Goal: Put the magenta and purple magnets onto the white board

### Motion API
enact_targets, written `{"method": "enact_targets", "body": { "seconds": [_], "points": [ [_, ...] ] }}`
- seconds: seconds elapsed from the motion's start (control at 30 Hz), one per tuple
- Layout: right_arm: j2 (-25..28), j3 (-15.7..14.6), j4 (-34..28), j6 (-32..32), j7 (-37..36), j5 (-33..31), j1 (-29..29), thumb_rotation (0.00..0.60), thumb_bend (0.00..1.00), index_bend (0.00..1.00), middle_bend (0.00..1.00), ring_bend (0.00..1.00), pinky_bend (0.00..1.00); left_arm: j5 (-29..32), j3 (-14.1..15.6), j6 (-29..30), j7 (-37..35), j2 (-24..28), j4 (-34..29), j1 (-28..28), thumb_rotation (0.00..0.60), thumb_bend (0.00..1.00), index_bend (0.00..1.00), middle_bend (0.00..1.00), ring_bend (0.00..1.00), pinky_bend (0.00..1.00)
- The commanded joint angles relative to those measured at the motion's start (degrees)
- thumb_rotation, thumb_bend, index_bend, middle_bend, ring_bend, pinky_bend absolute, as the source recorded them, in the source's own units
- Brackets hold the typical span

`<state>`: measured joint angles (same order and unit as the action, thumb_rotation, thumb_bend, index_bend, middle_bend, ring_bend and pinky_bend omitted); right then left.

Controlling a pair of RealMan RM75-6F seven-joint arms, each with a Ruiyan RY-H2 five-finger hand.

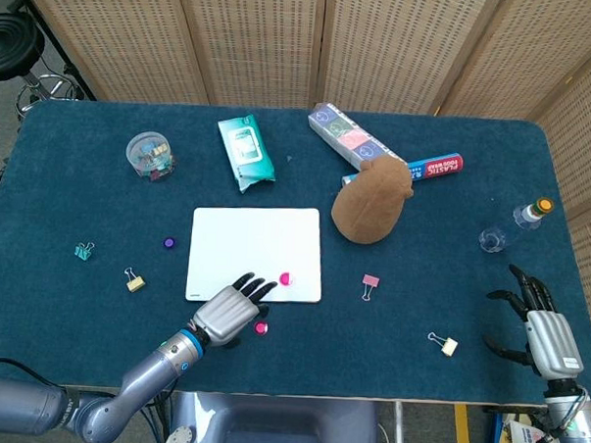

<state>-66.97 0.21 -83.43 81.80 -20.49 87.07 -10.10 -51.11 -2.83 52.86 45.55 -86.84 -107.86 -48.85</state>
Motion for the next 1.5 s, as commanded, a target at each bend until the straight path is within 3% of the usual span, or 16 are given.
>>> {"method": "enact_targets", "body": {
  "seconds": [0.03,0.7,1.37,1.5],
  "points": [
    [0.1,0.1,0.0,-0.1,-0.2,0.1,0.1,0.600,0.23,0.31,0.00,0.00,0.00,0.5,0.6,0.5,0.0,-0.9,0.7,-0.5,0.600,0.21,0.39,0.00,0.00,0.00],
    [0.2,1.0,0.5,-1.2,-1.8,0.2,0.4,0.600,0.23,0.34,0.00,0.00,0.00,5.0,0.5,2.2,0.3,-6.4,5.3,-3.9,0.600,0.22,0.41,0.00,0.00,0.00],
    [0.6,1.6,0.8,-1.7,-3.1,0.2,0.7,0.600,0.23,0.34,0.00,0.00,0.00,8.7,1.0,3.3,1.1,-8.4,6.7,-6.4,0.600,0.22,0.41,0.00,0.00,0.00],
    [0.6,1.9,1.0,-1.6,-3.3,0.1,0.7,0.600,0.23,0.33,0.00,0.00,0.00,9.4,1.3,3.8,1.6,-8.9,7.1,-6.7,0.600,0.22,0.45,0.00,0.00,0.00]
  ]
}}
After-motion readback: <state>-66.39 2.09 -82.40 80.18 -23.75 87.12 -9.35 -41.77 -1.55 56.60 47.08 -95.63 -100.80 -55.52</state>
